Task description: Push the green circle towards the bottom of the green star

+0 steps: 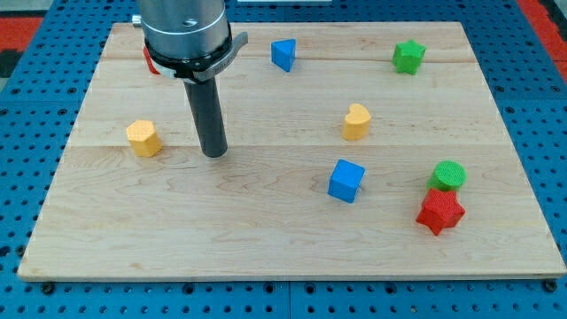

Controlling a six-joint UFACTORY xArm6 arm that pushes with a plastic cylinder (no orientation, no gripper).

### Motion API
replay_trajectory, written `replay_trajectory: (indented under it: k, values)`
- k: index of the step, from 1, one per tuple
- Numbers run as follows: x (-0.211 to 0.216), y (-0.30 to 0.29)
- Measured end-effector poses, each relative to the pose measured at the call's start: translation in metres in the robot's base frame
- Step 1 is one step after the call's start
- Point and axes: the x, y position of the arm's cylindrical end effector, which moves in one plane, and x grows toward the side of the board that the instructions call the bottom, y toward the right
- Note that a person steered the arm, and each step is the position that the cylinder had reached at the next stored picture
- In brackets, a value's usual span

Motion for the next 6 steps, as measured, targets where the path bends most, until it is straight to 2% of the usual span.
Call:
replay_trajectory:
  k: [1,3,5,6]
  values:
    - [-0.001,0.001]
    - [-0.003,0.071]
    - [-0.002,0.092]
    - [-0.002,0.125]
